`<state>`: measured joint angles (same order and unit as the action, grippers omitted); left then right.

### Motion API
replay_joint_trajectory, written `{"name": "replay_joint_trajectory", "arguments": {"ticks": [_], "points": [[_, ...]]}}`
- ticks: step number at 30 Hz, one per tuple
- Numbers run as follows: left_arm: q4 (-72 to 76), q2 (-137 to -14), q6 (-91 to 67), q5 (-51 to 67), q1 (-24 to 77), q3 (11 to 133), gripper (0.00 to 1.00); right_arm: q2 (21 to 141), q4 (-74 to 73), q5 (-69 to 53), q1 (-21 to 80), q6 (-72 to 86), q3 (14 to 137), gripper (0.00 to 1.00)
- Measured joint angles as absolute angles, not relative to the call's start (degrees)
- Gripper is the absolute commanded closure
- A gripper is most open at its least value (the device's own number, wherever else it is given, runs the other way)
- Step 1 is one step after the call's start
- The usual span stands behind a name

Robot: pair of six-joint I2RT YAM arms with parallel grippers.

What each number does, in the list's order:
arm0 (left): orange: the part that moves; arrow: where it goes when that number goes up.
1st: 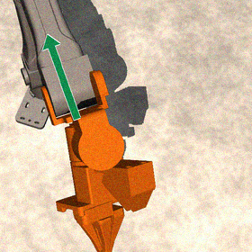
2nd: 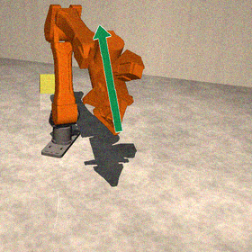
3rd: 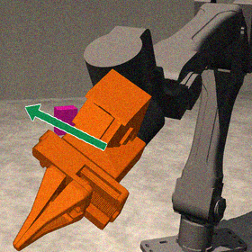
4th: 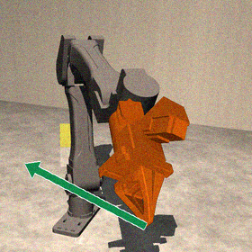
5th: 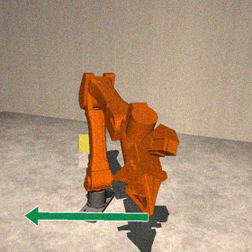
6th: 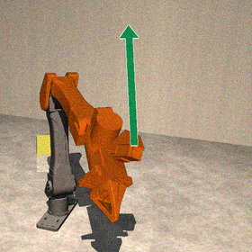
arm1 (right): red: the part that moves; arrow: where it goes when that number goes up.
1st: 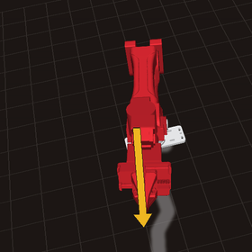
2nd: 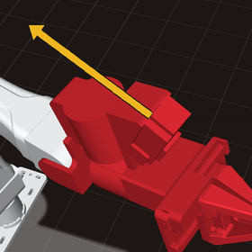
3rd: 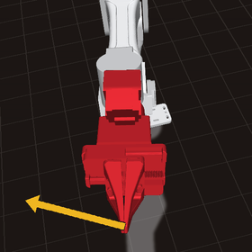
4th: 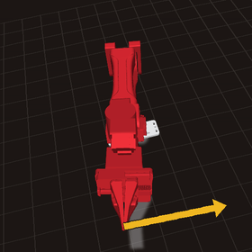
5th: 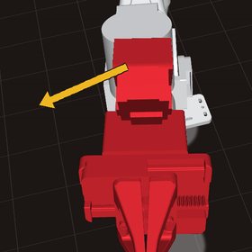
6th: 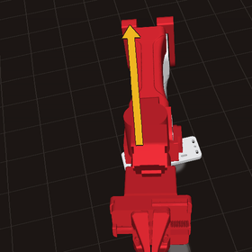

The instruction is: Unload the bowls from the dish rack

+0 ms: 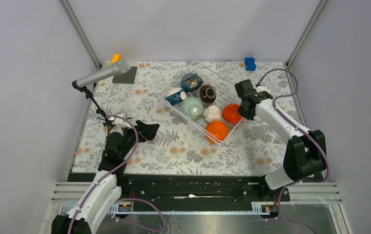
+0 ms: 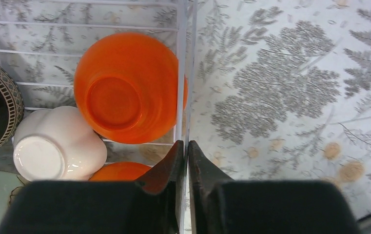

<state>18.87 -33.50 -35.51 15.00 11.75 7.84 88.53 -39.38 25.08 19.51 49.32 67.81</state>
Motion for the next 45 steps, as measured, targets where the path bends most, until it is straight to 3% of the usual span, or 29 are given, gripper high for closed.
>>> {"name": "replay_joint_trajectory", "arguments": {"ticks": [8,18,27,36,45], "points": [[18.85,-33.50,-35.38,14.52,11.75,7.84,0.01,76.05,-40.66,26.70,19.22,42.81,62.94,0.26],[18.87,-33.82,-35.35,14.61,11.75,7.84,0.01,67.11,-31.14,15.05,19.25,32.14,62.70,0.02],[19.84,-33.87,-35.35,16.36,11.75,7.20,0.01,73.47,-26.33,3.81,24.67,26.57,63.70,0.00],[20.62,-33.85,-35.35,17.85,11.75,6.92,0.01,78.41,-19.25,1.43,31.94,25.17,64.03,0.00],[20.64,-33.82,-35.35,18.24,11.75,6.92,0.01,84.97,-11.05,-2.70,32.40,25.15,64.01,0.00]]}}
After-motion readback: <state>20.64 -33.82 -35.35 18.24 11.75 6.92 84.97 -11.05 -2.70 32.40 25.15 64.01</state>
